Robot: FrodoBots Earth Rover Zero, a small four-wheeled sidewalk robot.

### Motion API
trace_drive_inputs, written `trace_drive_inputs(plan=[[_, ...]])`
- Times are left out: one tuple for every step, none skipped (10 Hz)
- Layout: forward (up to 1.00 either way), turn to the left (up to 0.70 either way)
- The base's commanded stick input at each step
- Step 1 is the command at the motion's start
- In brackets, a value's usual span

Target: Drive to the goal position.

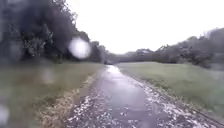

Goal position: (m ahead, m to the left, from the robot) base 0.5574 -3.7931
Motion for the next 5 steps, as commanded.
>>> trace_drive_inputs(plan=[[0.7, 0.0], [0.7, 0.0], [0.7, 0.0], [0.7, 0.0], [0.7, 0.0]])
